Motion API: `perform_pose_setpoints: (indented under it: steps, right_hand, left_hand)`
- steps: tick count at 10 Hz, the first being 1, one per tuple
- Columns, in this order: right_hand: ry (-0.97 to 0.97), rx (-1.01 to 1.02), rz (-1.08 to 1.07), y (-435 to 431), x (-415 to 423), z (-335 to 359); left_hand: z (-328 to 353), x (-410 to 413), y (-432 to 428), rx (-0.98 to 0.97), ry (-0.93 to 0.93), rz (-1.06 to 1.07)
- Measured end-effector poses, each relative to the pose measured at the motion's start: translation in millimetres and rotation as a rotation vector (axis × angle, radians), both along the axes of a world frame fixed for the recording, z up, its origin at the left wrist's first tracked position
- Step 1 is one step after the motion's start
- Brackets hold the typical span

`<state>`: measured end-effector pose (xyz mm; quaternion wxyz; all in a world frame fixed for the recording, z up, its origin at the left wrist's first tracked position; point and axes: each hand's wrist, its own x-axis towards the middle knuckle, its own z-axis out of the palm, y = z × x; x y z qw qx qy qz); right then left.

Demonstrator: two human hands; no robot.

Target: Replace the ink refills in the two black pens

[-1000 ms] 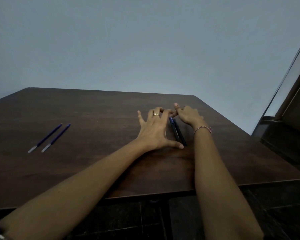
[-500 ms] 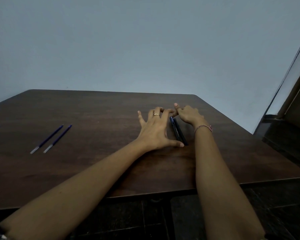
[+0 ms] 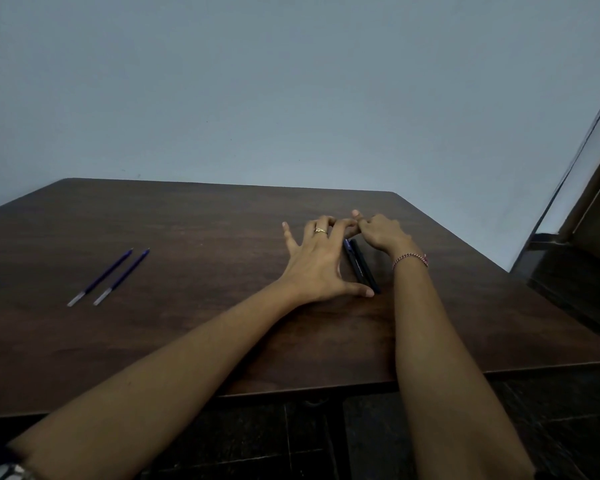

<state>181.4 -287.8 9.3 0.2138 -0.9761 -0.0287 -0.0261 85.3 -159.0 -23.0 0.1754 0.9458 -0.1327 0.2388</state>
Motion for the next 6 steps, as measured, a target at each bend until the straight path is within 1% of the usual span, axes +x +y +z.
perform_pose_setpoints:
  steps: [4, 6]
  right_hand:
    - [-0.033, 0.011, 0.004, 2.6, -3.4, -0.1]
    - [-0.109, 0.064, 0.020, 8.7, -2.7, -2.8]
  left_hand:
    - [-1.4, 2.4, 1.1, -0.058, 0.010, -0.019]
    - [-1.1, 2.0, 2.4, -0.080, 0.011, -0.008]
